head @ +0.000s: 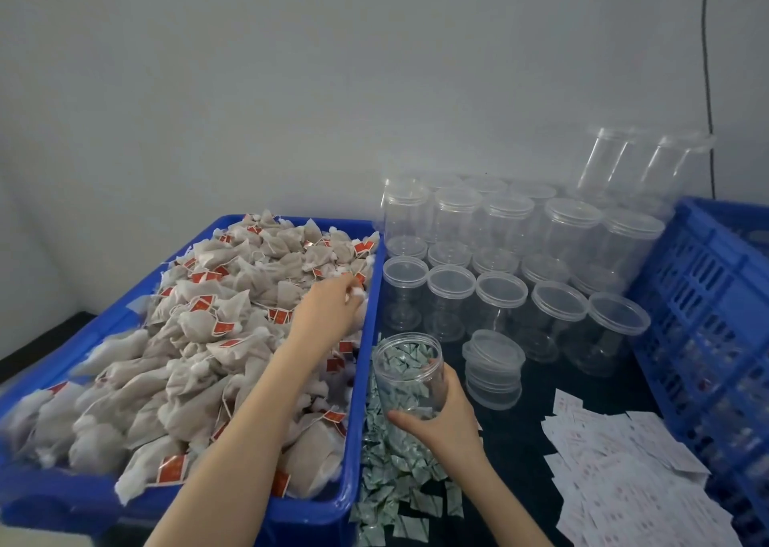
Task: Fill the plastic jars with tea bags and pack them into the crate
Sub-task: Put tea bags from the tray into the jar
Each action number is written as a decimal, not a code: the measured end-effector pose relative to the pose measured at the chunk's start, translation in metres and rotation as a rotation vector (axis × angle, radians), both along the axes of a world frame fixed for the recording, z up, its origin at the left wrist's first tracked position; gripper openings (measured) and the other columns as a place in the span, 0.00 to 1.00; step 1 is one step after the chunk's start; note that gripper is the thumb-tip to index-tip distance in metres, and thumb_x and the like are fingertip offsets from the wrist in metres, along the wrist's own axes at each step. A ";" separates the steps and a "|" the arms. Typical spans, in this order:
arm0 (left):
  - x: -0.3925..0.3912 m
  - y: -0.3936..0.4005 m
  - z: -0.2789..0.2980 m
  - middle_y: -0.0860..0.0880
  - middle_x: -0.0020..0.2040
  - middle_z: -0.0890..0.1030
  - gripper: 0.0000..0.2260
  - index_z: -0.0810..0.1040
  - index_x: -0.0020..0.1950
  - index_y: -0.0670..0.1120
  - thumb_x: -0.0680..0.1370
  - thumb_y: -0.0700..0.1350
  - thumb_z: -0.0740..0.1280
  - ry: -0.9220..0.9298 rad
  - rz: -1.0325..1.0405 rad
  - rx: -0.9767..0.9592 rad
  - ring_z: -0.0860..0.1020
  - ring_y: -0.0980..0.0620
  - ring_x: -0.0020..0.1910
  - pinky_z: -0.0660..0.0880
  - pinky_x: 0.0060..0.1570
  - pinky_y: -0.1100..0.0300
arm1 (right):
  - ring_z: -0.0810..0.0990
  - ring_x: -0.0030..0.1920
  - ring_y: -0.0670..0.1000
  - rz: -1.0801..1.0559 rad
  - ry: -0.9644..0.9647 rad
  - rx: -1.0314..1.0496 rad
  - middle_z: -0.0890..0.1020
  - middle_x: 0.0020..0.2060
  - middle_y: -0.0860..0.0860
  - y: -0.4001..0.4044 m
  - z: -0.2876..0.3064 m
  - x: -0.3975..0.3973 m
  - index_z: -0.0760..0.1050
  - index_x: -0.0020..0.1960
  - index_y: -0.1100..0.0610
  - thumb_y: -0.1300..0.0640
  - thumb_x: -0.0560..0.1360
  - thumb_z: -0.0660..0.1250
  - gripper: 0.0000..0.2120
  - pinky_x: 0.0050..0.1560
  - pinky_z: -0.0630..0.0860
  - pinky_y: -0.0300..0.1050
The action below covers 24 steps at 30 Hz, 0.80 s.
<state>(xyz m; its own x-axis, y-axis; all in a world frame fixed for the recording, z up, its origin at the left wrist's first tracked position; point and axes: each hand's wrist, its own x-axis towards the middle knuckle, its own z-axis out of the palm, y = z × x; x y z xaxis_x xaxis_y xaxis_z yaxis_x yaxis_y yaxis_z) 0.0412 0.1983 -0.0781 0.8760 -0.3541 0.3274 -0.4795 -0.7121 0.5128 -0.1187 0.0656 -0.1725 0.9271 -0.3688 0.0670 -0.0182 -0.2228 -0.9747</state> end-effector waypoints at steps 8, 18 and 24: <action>-0.026 -0.002 0.031 0.57 0.43 0.81 0.09 0.77 0.49 0.54 0.78 0.39 0.65 0.282 -0.420 -0.704 0.80 0.63 0.44 0.77 0.42 0.68 | 0.75 0.63 0.40 -0.014 -0.010 0.002 0.76 0.63 0.41 0.001 -0.002 0.003 0.65 0.66 0.41 0.54 0.60 0.83 0.41 0.61 0.72 0.37; -0.019 -0.005 0.015 0.59 0.45 0.83 0.07 0.77 0.50 0.58 0.77 0.45 0.67 0.400 -0.476 -0.236 0.81 0.63 0.46 0.77 0.48 0.66 | 0.73 0.66 0.42 -0.040 -0.044 -0.018 0.75 0.65 0.43 0.001 -0.002 0.002 0.66 0.71 0.49 0.54 0.59 0.84 0.45 0.64 0.72 0.38; 0.008 0.010 -0.010 0.47 0.53 0.79 0.11 0.74 0.62 0.46 0.79 0.43 0.62 0.043 0.118 0.593 0.78 0.48 0.51 0.74 0.45 0.57 | 0.73 0.59 0.31 -0.034 -0.055 -0.001 0.76 0.62 0.40 0.000 -0.009 -0.003 0.66 0.69 0.47 0.57 0.58 0.84 0.45 0.52 0.70 0.22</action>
<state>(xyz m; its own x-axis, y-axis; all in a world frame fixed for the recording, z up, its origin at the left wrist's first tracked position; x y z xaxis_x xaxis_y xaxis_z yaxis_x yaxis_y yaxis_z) 0.0495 0.2079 -0.0877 0.9288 -0.3646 0.0669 -0.3670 -0.9297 0.0293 -0.1220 0.0652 -0.1814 0.9089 -0.4001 0.1176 0.0273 -0.2244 -0.9741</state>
